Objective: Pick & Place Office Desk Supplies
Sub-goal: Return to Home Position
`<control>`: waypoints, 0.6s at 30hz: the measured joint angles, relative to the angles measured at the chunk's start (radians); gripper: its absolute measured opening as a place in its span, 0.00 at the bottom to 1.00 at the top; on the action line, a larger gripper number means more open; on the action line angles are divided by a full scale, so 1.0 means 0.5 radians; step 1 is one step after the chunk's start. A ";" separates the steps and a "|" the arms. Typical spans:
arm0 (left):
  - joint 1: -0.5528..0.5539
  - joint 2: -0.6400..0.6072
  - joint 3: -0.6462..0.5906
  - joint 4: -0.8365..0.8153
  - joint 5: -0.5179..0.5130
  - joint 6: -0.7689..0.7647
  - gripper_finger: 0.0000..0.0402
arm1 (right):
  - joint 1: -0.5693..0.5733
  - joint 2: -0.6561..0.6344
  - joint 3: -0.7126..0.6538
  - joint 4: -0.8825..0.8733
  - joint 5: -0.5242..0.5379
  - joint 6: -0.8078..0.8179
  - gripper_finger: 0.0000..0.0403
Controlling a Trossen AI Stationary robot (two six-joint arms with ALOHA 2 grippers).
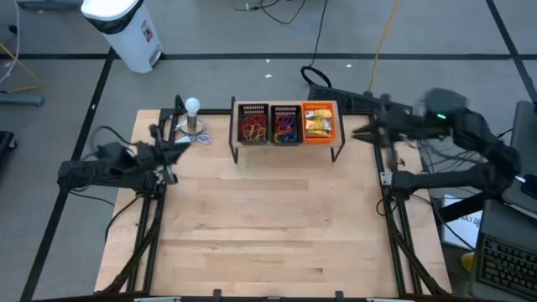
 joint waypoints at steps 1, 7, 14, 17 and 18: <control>0.000 0.000 0.041 0.000 0.001 0.059 0.01 | 0.020 -0.099 -0.095 0.098 -0.044 0.016 0.05; 0.000 0.000 0.118 -0.021 -0.043 0.231 0.01 | 0.086 -0.736 -0.923 0.624 -0.037 0.255 0.02; -0.001 0.044 -0.255 -0.047 0.031 -0.172 0.00 | 0.086 -1.319 -2.081 1.450 -0.031 0.609 0.00; -0.001 -0.031 -0.398 -0.022 -0.069 -0.286 0.01 | 0.085 -1.475 -2.419 1.738 -0.026 0.703 0.00; 0.000 -0.085 -0.420 -0.020 -0.080 -0.305 0.00 | 0.085 -1.529 -2.493 1.806 -0.026 0.728 0.00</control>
